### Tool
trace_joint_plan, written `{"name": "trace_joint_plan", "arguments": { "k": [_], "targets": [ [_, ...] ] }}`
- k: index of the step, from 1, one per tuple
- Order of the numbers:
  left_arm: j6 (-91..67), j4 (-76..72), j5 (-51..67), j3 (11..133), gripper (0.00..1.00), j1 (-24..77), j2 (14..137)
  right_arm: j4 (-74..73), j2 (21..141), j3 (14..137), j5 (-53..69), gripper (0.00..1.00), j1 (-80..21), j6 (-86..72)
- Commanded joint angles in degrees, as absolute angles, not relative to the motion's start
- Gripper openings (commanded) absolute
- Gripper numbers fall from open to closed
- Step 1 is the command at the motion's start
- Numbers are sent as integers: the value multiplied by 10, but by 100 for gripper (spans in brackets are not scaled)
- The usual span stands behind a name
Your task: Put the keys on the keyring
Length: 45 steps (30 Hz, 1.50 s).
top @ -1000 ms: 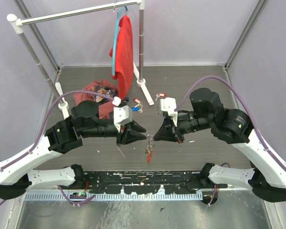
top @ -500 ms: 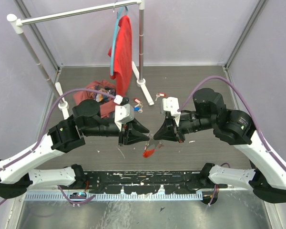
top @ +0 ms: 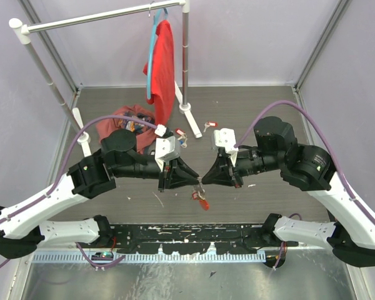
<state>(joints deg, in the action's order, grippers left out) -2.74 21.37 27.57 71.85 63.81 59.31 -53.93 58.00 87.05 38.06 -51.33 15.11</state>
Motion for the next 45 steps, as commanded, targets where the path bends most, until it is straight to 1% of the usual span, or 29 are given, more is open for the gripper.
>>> {"name": "trace_joint_plan", "arguments": {
  "k": [1,7,9,10,15,16,17,19,24,27,28,29,32,34,40,45],
  "targets": [
    [-33,191,286,725,20,639,590,-497,574,874,395,1,-517,149],
    [-36,192,280,724,10,639,589,-495,576,874,396,1,-517,149],
    [-40,191,270,725,3,639,589,-495,576,874,396,1,-517,150],
    [-43,192,265,726,0,639,590,-495,577,874,395,1,-517,150],
    [-51,248,228,754,0,638,625,-486,569,873,385,1,-517,149],
    [-49,262,232,760,0,638,633,-480,566,870,379,4,-517,147],
    [-48,268,243,763,0,639,636,-474,563,866,373,9,-517,146],
    [-51,270,247,764,0,638,635,-460,556,860,358,25,-517,141],
    [-41,289,202,761,0,638,623,-423,520,837,285,45,-517,121],
    [-34,295,179,757,0,638,615,-383,486,809,196,52,-517,93],
    [-30,298,172,756,0,638,612,-367,475,796,154,57,-517,79],
    [-23,301,170,757,0,638,610,-353,465,783,114,59,-517,67],
    [-7,304,157,758,0,638,602,-315,436,734,19,60,-517,41],
    [10,302,159,756,0,638,592,-303,424,704,-12,61,-517,25],
    [72,310,127,766,0,640,561,-303,411,657,-21,62,-517,-1],
    [95,287,67,764,0,640,558,-270,401,620,-30,61,-517,-3]
  ]
}}
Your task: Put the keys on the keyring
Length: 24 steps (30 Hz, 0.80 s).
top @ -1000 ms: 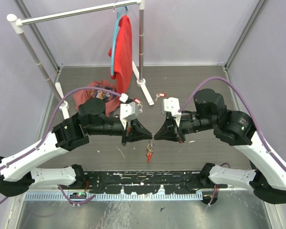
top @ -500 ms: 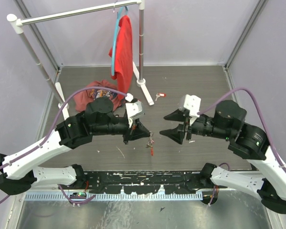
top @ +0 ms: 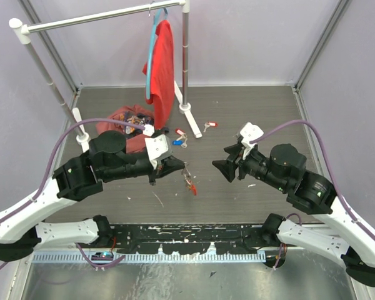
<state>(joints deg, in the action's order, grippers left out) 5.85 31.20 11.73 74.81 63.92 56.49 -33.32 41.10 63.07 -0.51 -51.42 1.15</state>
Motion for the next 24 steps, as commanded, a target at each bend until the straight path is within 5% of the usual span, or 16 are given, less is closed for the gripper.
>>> {"name": "trace_joint_plan", "arguments": {
  "k": [1,12,24],
  "targets": [
    [104,284,78,760,0,640,555,-270,404,619,-30,61,-517,-1],
    [213,272,84,725,0,640,544,-216,417,589,-26,60,-517,43],
    [571,259,215,620,0,640,481,-164,413,553,-45,59,-517,114]
  ]
}}
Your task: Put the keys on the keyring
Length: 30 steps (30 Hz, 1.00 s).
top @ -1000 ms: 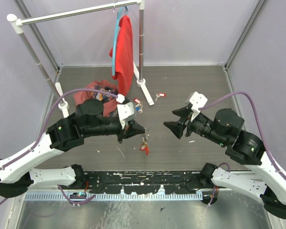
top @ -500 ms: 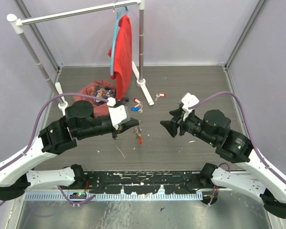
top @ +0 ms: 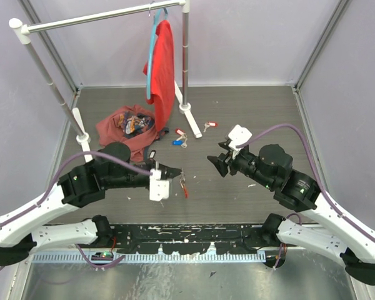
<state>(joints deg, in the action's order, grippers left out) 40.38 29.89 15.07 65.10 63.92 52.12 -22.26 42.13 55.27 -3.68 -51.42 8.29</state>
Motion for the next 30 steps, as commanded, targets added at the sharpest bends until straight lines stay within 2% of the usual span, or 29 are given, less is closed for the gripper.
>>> {"name": "trace_joint_plan", "arguments": {
  "k": [1,7,20,23,25,28,30],
  "targets": [
    [600,247,224,605,0,641,469,-160,411,549,-44,59,-516,119],
    [695,163,250,527,0,640,420,-138,397,534,-39,59,-517,138],
    [694,111,245,489,0,640,394,-128,403,516,-33,58,-517,119],
    [644,107,215,487,0,640,390,-165,448,551,-108,59,-517,50],
    [600,113,189,490,0,640,388,-223,520,605,-152,58,-512,16],
    [540,138,151,497,0,640,384,-254,598,639,-132,56,-489,-21],
    [493,144,121,496,0,640,378,-244,637,647,-76,56,-444,-61]
  ]
}}
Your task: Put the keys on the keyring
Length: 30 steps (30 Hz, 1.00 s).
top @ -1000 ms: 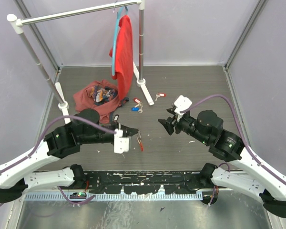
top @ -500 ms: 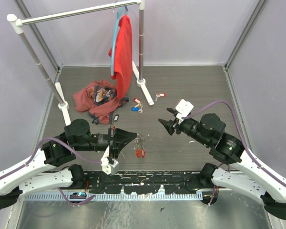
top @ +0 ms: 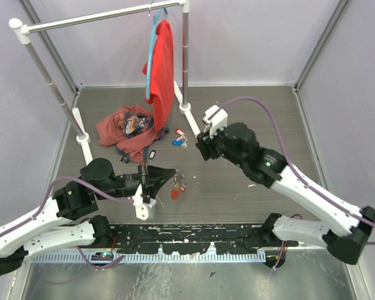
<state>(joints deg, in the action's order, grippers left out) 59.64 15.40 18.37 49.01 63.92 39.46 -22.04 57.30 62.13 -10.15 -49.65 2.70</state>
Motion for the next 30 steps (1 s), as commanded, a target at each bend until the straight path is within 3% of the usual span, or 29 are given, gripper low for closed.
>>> {"name": "trace_joint_plan", "arguments": {
  "k": [1,6,19,30],
  "targets": [
    [466,147,107,495,0,640,374,-241,655,651,-46,56,-416,-72],
    [339,168,25,490,0,640,349,-216,736,679,-5,56,-324,-134],
    [112,211,-94,503,0,640,355,-157,991,794,24,52,-218,-174],
    [28,306,-100,575,0,640,424,-145,1143,896,61,42,-179,-182]
  ]
}}
